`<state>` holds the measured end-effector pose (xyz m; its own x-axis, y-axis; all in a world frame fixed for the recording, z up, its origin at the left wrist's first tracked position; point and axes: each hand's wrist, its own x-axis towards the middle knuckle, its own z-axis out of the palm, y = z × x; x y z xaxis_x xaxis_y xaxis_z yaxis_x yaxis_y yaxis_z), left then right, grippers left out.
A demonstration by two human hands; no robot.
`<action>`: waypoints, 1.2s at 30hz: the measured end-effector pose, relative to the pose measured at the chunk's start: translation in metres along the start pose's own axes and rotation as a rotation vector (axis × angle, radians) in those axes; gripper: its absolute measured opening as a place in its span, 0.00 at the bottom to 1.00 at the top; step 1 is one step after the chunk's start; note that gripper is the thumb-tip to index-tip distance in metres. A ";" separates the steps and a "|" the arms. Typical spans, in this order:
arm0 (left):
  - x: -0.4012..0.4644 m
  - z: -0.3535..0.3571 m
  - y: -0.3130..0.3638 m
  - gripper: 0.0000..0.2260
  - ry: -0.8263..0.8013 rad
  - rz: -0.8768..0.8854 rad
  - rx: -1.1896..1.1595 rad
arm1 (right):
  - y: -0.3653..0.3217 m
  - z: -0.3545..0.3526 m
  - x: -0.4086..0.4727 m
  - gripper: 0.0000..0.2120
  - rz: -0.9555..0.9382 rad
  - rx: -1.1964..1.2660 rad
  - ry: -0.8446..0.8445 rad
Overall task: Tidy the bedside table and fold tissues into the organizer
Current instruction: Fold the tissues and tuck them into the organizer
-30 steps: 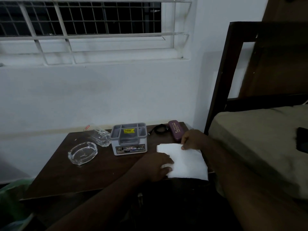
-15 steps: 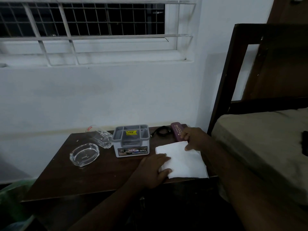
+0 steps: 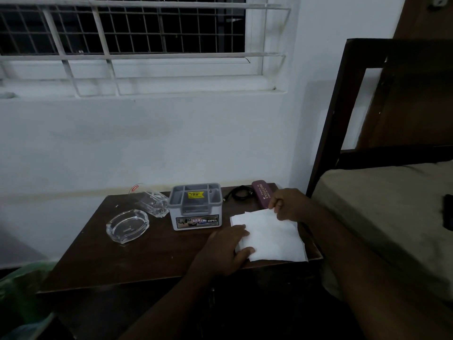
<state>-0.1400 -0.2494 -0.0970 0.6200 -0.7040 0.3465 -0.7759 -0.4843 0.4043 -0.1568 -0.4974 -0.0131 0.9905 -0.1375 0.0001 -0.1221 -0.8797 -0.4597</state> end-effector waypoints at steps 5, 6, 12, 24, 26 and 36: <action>0.000 -0.001 0.001 0.26 -0.001 -0.010 -0.009 | -0.002 -0.008 -0.004 0.14 -0.043 -0.067 -0.027; 0.001 -0.001 0.001 0.27 -0.009 -0.015 -0.009 | -0.004 -0.010 -0.006 0.14 -0.049 -0.080 -0.047; 0.002 -0.002 0.002 0.38 0.010 -0.044 -0.066 | -0.025 -0.022 -0.020 0.12 -0.090 -0.080 -0.260; 0.000 -0.004 -0.001 0.16 0.010 0.037 -0.039 | -0.051 -0.010 -0.030 0.16 0.131 -0.198 -0.648; -0.002 -0.004 0.000 0.20 0.041 0.023 -0.061 | -0.050 -0.010 -0.030 0.16 0.123 -0.136 -0.548; -0.001 -0.008 0.006 0.16 0.020 0.002 -0.092 | -0.054 0.000 -0.025 0.19 -0.012 -0.297 -0.497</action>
<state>-0.1442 -0.2476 -0.0875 0.6215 -0.6939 0.3636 -0.7636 -0.4329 0.4791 -0.1755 -0.4462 0.0120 0.8940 0.0406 -0.4462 -0.0518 -0.9798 -0.1929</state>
